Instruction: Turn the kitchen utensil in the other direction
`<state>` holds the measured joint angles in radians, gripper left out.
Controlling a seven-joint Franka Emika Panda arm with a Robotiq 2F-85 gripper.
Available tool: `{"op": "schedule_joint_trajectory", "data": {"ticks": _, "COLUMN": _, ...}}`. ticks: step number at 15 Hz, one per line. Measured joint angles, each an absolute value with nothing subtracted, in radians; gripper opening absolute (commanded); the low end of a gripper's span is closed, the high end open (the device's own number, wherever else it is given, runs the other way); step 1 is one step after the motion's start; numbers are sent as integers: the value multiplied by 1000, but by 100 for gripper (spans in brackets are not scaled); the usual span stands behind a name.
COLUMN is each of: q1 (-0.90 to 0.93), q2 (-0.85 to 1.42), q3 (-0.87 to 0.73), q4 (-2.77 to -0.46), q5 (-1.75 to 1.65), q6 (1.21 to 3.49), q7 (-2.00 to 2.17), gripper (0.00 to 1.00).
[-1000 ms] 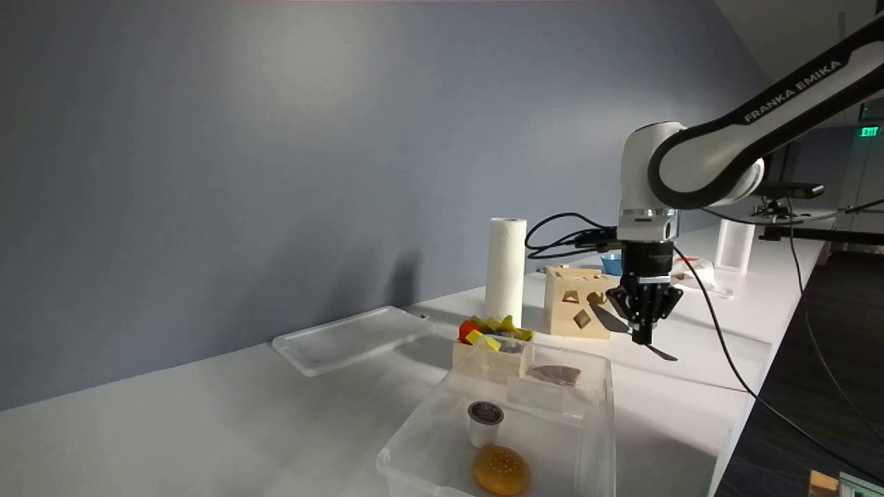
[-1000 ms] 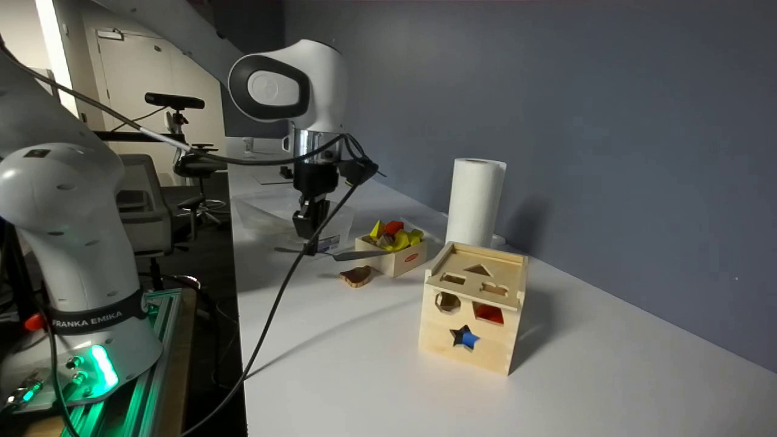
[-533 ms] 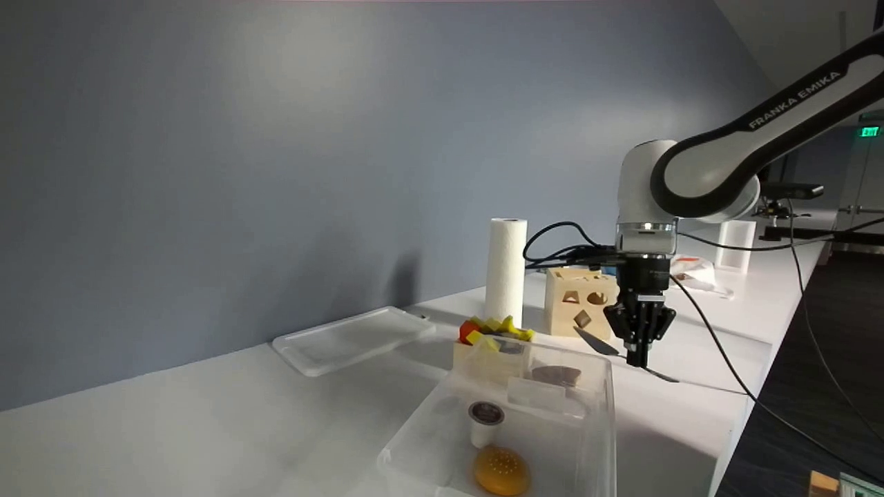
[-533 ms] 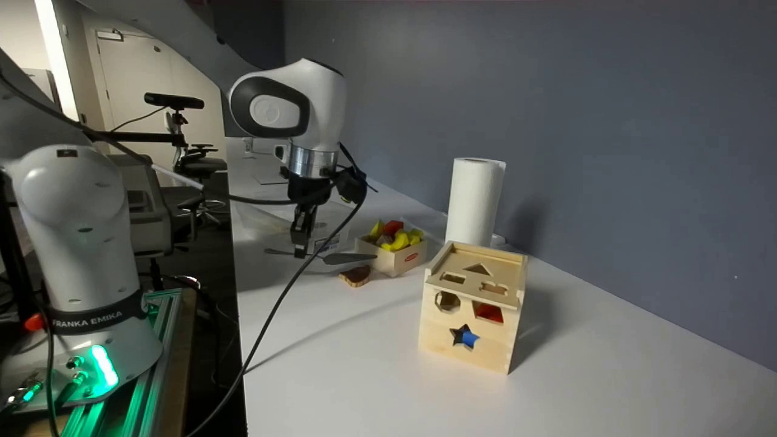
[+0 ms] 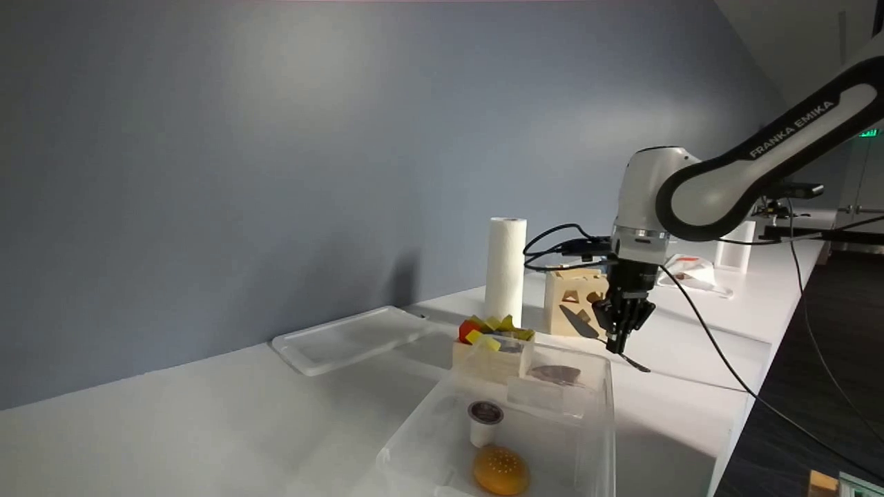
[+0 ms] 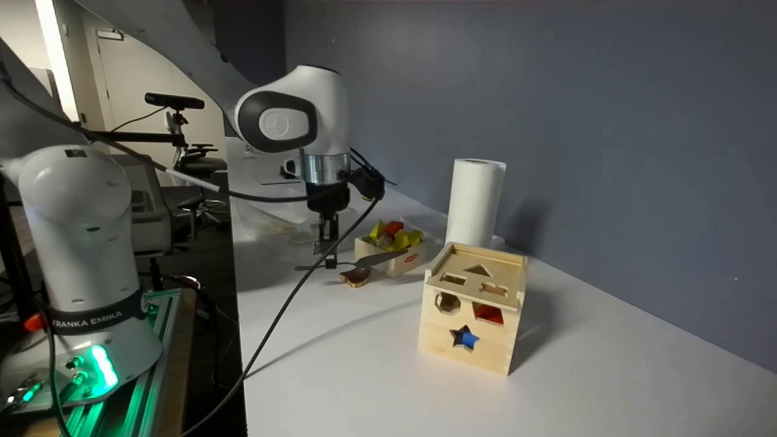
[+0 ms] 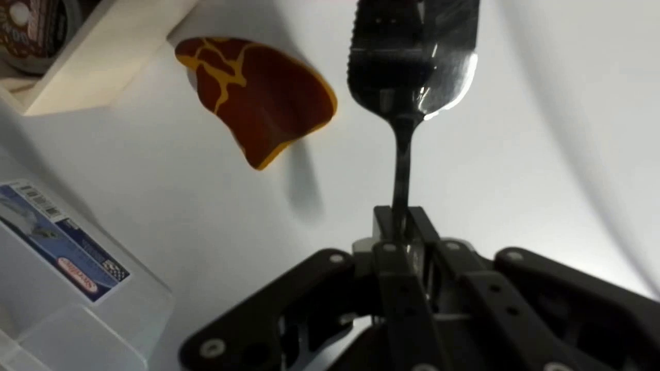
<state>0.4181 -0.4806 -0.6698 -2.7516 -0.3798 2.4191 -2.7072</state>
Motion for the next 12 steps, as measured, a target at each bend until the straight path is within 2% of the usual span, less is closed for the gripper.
{"op": "schedule_joint_trajectory", "data": {"ticks": 5, "q1": 418, "q2": -415, "q3": -709, "q4": -2752, "q5": -447, "q6": 2509, "q7": -2707, "gripper": 2}}
{"op": "schedule_joint_trajectory", "data": {"ticks": 12, "q1": 446, "q2": -349, "q3": -759, "q4": -2752, "q5": -469, "q6": 2526, "q7": -2711, "gripper": 2}}
